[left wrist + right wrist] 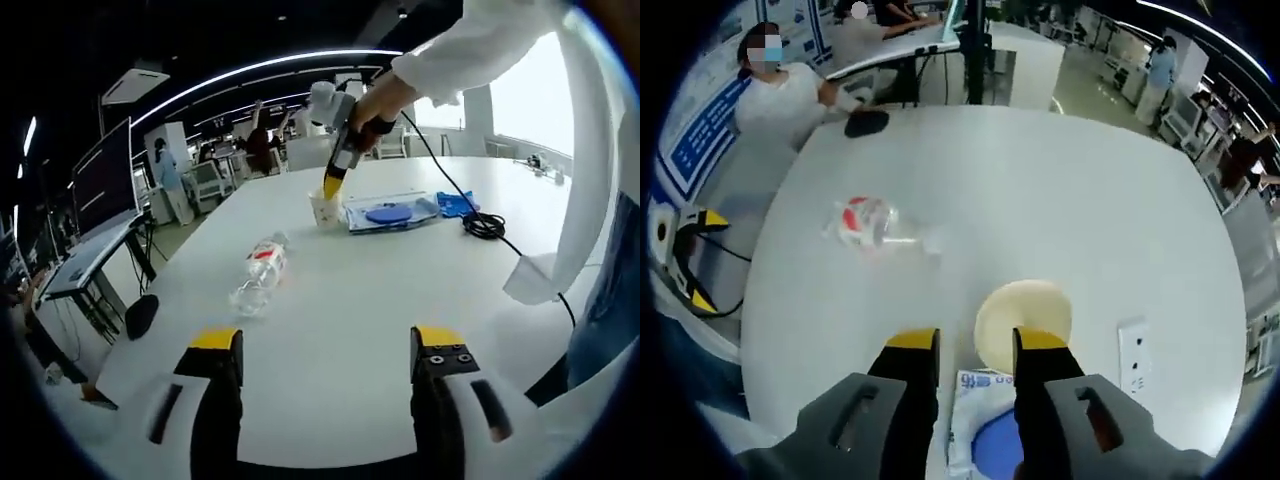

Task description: Arrange the tabletop items into an orderly group along one side of the table until the central work area is clear of visible clutter.

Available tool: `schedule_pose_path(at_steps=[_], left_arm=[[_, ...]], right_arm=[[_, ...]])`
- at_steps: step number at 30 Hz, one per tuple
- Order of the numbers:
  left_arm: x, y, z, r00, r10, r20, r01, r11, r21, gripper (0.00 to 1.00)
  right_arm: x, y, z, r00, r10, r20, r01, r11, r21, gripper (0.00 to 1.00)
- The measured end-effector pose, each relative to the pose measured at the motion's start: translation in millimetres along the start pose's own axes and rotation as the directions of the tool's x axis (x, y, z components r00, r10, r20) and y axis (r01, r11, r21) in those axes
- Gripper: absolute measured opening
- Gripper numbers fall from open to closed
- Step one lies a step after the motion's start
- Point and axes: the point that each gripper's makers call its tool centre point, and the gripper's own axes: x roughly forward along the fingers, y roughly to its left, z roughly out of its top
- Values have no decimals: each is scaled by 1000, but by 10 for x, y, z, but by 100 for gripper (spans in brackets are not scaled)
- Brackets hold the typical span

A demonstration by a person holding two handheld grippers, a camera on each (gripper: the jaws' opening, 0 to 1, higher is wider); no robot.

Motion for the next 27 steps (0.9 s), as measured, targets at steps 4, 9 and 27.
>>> schedule_pose_path(at_steps=[4, 9, 27], left_arm=[[8, -13, -23, 1000, -5, -13, 5, 1000, 1, 70], [9, -18, -54, 1000, -7, -30, 7, 1000, 2, 69], [21, -72, -131, 998, -27, -63, 27, 1000, -1, 68]], right_arm=[[-93, 43, -27, 999, -2, 34, 1, 999, 42, 38], [-258, 115, -119, 998, -16, 67, 11, 997, 74, 45], [-992, 554, -505, 959, -17, 284, -73, 950, 305, 63]])
